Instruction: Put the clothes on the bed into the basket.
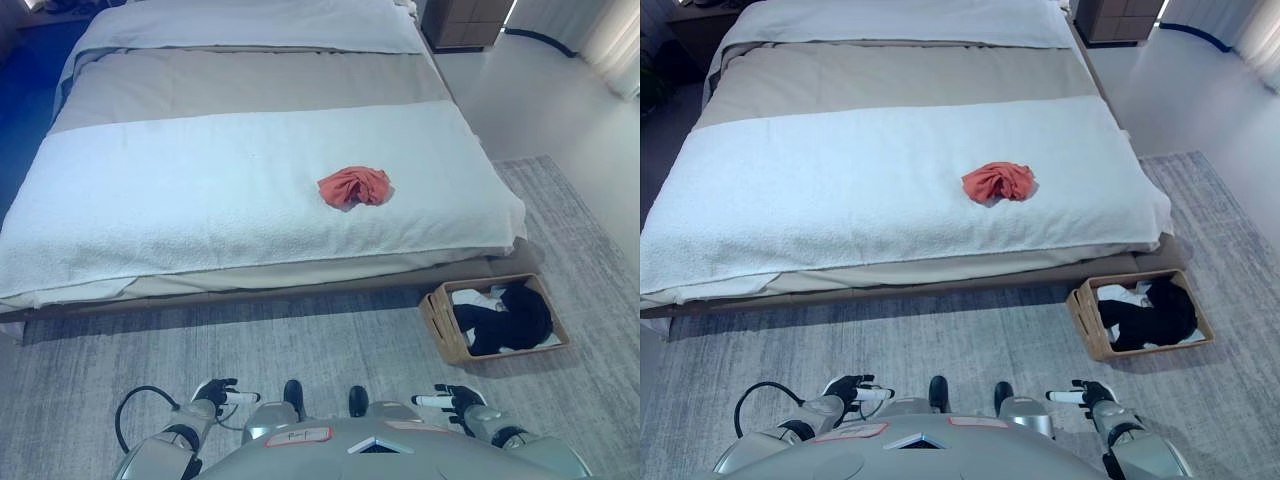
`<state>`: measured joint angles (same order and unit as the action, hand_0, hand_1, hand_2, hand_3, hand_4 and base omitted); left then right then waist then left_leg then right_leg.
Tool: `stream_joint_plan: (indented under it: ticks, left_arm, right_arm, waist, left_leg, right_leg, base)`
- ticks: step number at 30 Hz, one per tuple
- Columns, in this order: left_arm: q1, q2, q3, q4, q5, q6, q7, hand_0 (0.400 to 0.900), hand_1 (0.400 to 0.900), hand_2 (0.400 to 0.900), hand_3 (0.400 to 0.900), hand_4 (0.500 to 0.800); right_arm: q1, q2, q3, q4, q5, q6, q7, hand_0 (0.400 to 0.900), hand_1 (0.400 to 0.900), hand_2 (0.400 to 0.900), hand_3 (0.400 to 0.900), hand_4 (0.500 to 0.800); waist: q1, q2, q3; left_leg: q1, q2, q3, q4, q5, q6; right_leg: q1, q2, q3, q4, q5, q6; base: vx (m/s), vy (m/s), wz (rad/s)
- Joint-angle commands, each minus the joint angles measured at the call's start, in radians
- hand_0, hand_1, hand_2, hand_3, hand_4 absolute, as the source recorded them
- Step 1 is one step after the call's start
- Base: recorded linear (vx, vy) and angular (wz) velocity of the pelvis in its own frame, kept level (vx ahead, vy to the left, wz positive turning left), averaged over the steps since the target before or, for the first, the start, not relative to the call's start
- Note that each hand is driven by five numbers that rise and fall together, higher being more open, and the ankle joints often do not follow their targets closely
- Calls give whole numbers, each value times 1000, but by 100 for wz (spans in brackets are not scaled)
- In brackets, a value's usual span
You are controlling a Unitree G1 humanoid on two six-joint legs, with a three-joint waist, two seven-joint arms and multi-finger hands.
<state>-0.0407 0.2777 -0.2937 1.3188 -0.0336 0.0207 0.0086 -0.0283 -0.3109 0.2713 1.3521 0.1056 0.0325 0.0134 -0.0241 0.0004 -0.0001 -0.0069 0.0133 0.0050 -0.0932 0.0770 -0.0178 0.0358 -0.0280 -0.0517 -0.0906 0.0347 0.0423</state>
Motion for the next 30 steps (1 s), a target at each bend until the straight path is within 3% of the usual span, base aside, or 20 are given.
stream_joint_plan:
  ticks: [1,30]
  left_arm:
    - [-67,8,1,38,26,-7,14,900,900,900,900,800]
    - [-68,7,4,33,17,-10,15,900,900,900,900,800]
  right_arm:
    - [-40,-19,38,19,-4,-9,1,900,900,900,900,800]
    - [-41,-17,42,22,-1,-13,2,900,900,900,900,800]
  waist:
    - [-8,-12,25]
    - [-9,-13,24]
  left_leg:
    - [76,-40,37,6,-139,4]
    - [79,-40,39,6,-140,3]
  right_leg:
    - [28,4,-12,3,-57,28]
    - [30,6,-14,3,-57,28]
  base:
    - [0,0,0]
    - [0,0,0]
